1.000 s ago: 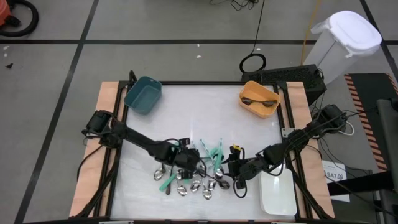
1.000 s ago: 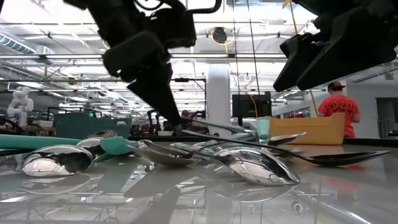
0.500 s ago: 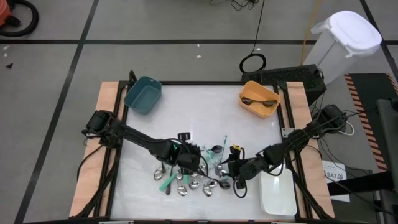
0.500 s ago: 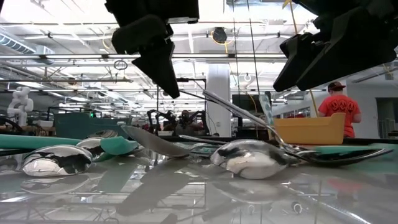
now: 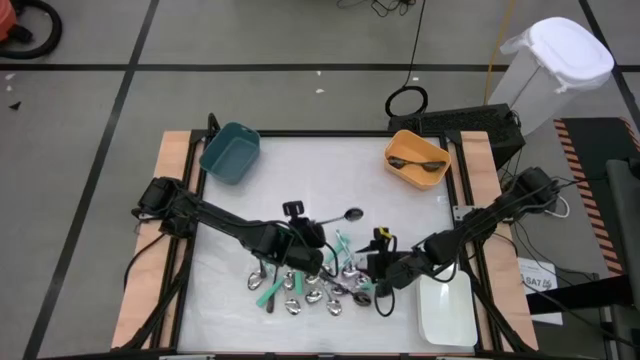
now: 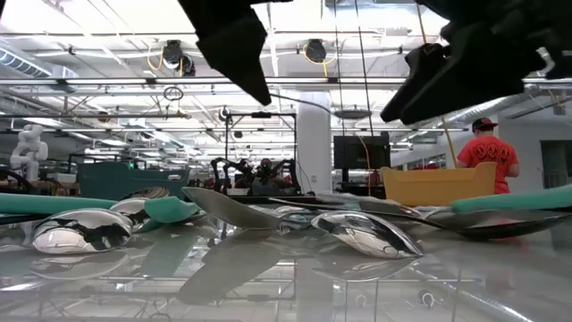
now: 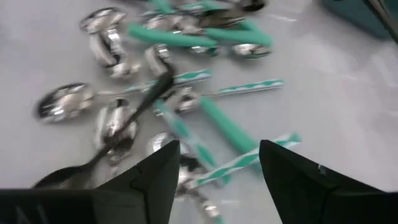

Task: Sort silverware by color (type)
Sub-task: Put the black spoon into the yellow bin

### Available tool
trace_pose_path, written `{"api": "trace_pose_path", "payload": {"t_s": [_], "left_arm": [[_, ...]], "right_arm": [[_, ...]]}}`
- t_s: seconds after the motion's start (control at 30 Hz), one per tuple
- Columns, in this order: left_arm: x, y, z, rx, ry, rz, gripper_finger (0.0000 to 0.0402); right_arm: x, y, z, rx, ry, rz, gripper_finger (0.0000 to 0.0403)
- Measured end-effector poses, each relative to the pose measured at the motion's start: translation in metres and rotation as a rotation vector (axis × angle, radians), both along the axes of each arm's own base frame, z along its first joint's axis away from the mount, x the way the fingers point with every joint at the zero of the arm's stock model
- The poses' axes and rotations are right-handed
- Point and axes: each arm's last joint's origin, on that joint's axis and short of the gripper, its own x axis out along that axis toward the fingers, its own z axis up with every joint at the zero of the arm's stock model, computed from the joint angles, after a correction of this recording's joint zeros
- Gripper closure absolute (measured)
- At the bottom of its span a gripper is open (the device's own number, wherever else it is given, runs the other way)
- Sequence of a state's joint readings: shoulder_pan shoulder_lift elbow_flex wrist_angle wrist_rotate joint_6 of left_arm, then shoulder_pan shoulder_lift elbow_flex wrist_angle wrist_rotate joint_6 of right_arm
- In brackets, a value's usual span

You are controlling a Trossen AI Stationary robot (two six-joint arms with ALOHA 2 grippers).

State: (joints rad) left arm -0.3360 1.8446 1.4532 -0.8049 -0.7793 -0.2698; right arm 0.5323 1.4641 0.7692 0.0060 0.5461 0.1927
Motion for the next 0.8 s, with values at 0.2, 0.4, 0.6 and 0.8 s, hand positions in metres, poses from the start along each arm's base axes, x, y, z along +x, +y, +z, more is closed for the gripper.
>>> {"api": "trace_pose_path", "payload": {"t_s": [0.2, 0.4, 0.6, 0.8], "left_arm": [[-0.002, -0.006, 0.000, 0.132, -0.152, 0.106, 0.0334], [-0.011, -0.027, 0.008, 0.296, -0.373, 0.207, 0.0334], [-0.017, -0.052, 0.015, 0.388, -0.496, 0.196, 0.0334], [-0.014, -0.063, 0.021, 0.394, -0.543, 0.184, 0.0334]], "right_arm": [[-0.005, -0.008, 0.021, -0.064, -0.123, -0.146, 0.0188], [-0.007, -0.012, 0.032, -0.122, -0.283, -0.178, 0.0188], [-0.002, -0.023, 0.039, -0.118, -0.501, -0.130, 0.0189], [0.009, -0.042, 0.054, -0.044, -0.663, -0.091, 0.0189]]}}
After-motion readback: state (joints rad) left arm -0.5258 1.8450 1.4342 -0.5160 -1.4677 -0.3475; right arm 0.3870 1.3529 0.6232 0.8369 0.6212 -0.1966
